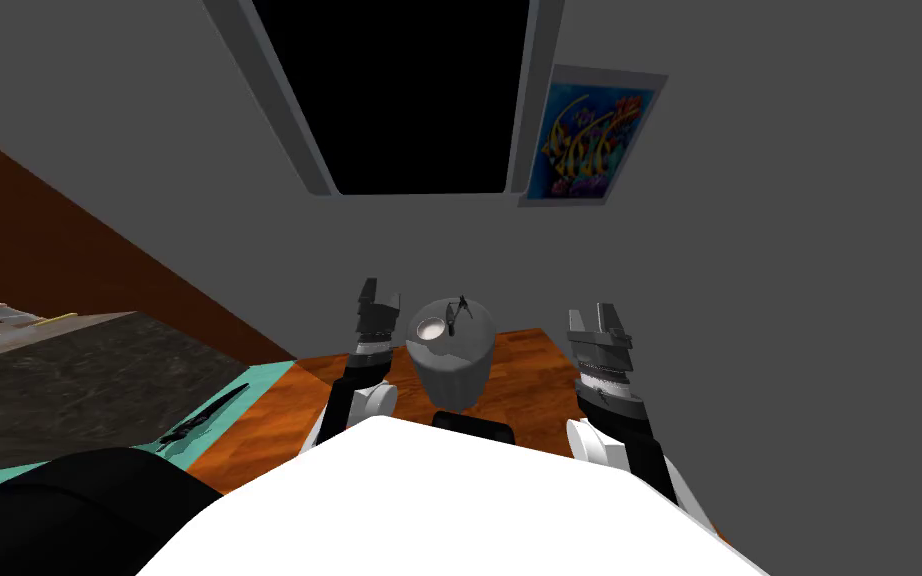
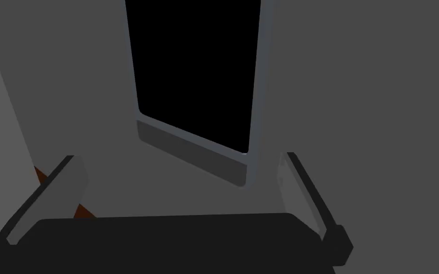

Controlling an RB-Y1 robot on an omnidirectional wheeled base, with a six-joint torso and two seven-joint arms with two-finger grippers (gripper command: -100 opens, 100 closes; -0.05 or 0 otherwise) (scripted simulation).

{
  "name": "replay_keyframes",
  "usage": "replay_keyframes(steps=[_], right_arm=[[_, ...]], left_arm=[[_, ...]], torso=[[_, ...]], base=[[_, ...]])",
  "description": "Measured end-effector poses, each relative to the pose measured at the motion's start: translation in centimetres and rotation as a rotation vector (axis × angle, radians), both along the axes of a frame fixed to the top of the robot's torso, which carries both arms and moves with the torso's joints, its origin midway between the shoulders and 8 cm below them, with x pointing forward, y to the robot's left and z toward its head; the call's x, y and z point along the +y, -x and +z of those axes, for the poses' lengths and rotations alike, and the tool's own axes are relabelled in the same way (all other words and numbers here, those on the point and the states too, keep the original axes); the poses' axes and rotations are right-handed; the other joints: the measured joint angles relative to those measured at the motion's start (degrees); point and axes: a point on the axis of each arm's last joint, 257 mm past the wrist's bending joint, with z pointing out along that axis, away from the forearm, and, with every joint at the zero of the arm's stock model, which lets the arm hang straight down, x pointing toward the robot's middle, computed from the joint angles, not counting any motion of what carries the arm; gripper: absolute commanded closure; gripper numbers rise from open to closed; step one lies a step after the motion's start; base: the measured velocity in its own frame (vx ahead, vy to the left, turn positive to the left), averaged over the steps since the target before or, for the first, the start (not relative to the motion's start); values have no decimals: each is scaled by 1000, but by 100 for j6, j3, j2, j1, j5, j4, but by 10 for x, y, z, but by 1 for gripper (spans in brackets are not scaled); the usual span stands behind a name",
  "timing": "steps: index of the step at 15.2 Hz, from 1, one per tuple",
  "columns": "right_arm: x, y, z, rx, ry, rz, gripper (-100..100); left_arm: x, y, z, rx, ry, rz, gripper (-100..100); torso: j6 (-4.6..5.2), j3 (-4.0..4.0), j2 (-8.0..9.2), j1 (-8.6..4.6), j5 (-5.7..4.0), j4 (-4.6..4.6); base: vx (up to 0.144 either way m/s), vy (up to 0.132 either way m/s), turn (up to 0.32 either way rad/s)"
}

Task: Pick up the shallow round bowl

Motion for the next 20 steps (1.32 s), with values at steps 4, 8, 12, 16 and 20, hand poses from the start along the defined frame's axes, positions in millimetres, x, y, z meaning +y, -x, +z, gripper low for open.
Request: replay_keyframes(steps=[4, 8, 12, 16, 20], right_arm=[[0, 0, 0, 0, 0, 0, 0], [0, 0, 0, 0, 0, 0, 0], [0, 0, 0, 0, 0, 0, 0], [0, 0, 0, 0, 0, 0, 0], [0, 0, 0, 0, 0, 0, 0]], left_arm=[[3, -14, -22, 83, -63, -9, -100], [16, -27, -53, 196, -106, 8, -100], [32, -43, -80, 292, -132, 34, -100], [52, -53, -112, 398, -146, 67, -100], [78, -60, -143, 505, -157, 108, -100]], torso=[[3, 17, 30, 1, 0, 6], [3, 11, 19, 10, 2, 4], [4, 5, 8, 11, 2, 2], [4, 4, 7, 11, 3, 1], [3, 4, 7, 13, 3, 1]], base=[[-74, -5, -184], [-36, 16, -158], [-20, 14, -169], [-19, 16, -181], [-19, 17, -191]])
